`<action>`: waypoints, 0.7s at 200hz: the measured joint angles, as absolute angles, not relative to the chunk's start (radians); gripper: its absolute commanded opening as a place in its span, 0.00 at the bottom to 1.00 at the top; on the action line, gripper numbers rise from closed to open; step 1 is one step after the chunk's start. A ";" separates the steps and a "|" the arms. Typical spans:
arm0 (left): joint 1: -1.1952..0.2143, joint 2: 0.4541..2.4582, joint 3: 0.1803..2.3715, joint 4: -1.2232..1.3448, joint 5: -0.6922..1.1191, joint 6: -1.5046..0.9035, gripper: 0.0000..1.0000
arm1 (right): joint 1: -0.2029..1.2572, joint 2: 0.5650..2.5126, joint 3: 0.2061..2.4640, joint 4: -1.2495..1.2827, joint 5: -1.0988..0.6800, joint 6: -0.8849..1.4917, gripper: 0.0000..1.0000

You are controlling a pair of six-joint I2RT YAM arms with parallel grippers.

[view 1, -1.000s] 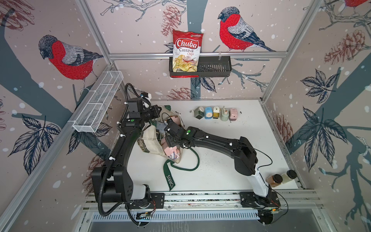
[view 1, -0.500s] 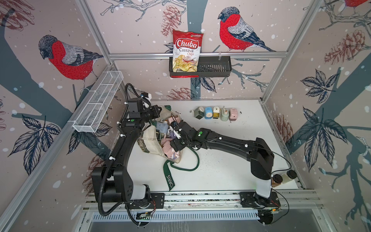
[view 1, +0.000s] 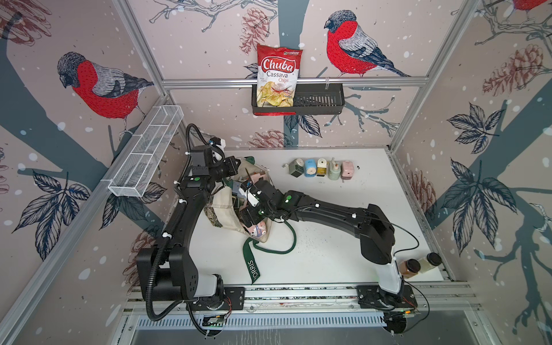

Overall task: Take out the pencil sharpeners from the tote bags
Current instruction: Adjust the pencil sharpener in the canvas bag, then pick up the pencil sharpener from the canvas bag.

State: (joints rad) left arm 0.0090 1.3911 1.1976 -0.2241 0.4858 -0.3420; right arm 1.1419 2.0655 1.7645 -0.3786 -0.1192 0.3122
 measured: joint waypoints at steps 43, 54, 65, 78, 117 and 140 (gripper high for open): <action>0.009 1.395 1.198 -0.223 0.485 -0.342 0.00 | 1.138 2.179 1.872 -0.437 -0.105 0.339 0.87; 0.009 1.395 1.198 -0.223 0.486 -0.342 0.00 | 1.143 2.194 1.873 -0.445 -0.108 0.341 0.87; 0.009 1.395 1.198 -0.224 0.488 -0.342 0.00 | 1.152 2.199 1.872 -0.447 -0.105 0.339 0.88; 0.009 1.395 1.198 -0.227 0.489 -0.342 0.00 | 1.163 2.199 1.867 -0.446 -0.101 0.331 0.89; 0.009 1.395 1.198 -0.239 0.496 -0.342 0.00 | 1.195 2.198 1.824 -0.453 -0.086 0.275 0.89; 0.009 1.395 1.198 -0.238 0.496 -0.342 0.00 | 1.196 2.185 1.798 -0.467 -0.057 0.242 0.89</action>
State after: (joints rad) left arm 0.0090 1.3952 1.1980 -0.2379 0.4961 -0.3416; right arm 1.1957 2.1849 1.7977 -0.4667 -0.0566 0.2424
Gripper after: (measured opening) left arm 0.059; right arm 0.895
